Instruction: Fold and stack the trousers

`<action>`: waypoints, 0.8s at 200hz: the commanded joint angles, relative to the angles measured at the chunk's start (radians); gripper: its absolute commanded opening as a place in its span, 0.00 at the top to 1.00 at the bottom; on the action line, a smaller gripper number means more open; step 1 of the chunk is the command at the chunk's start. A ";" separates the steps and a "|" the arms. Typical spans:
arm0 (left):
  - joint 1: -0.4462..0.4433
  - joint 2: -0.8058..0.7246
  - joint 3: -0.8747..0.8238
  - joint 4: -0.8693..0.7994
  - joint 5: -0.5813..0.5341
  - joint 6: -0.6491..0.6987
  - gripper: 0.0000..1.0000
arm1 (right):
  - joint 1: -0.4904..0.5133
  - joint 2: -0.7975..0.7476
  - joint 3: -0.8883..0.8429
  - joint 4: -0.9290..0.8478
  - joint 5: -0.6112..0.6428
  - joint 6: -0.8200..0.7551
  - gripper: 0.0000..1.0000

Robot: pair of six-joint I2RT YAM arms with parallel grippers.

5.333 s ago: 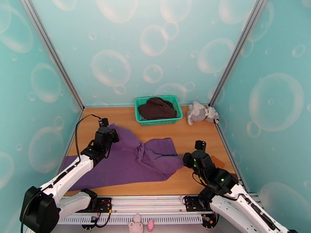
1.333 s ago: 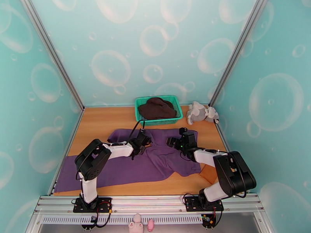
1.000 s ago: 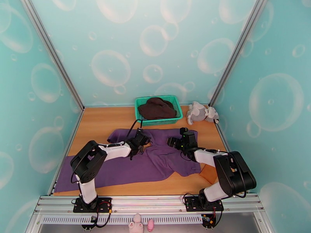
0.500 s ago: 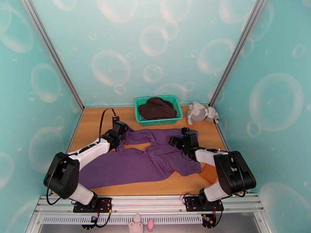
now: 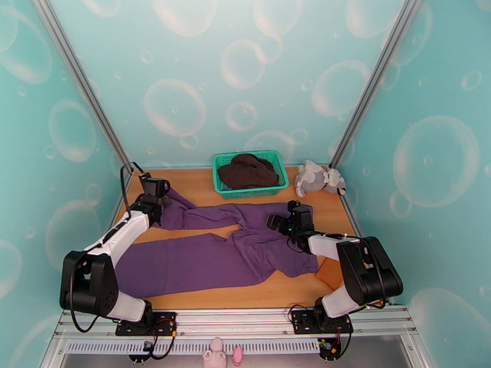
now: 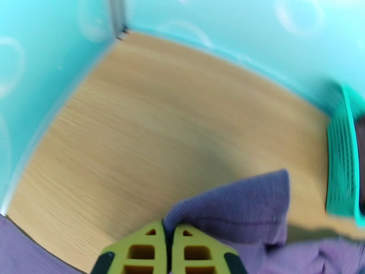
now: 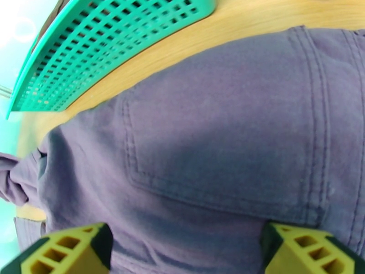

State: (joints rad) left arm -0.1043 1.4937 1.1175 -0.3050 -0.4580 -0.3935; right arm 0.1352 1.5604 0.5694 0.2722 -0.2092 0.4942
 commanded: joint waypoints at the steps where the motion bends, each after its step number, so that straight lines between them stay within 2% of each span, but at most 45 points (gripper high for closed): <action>1: 0.053 -0.056 0.066 -0.043 -0.055 0.002 1.00 | -0.020 0.035 -0.010 -0.065 0.031 0.038 0.10; 74: 0.225 -0.211 0.065 0.026 -0.059 0.071 1.00 | -0.022 0.039 -0.009 -0.067 0.048 0.036 0.10; 99: 0.290 -0.268 0.008 0.146 0.003 0.099 1.00 | -0.022 0.040 -0.011 -0.064 0.048 0.036 0.10; 117: 0.348 -0.303 -0.038 0.299 0.079 0.115 1.00 | -0.022 0.038 -0.014 -0.060 0.051 0.038 0.10; 140: 0.377 -0.309 -0.072 0.489 0.129 0.234 1.00 | -0.019 0.039 -0.014 -0.060 0.052 0.036 0.10; 160: 0.396 -0.306 -0.071 0.582 0.134 0.301 1.00 | -0.019 0.036 -0.014 -0.054 0.054 0.036 0.11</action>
State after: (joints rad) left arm 0.2699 1.2022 1.0512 0.0288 -0.3702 -0.2142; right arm 0.1287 1.5642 0.5694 0.2802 -0.2008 0.5056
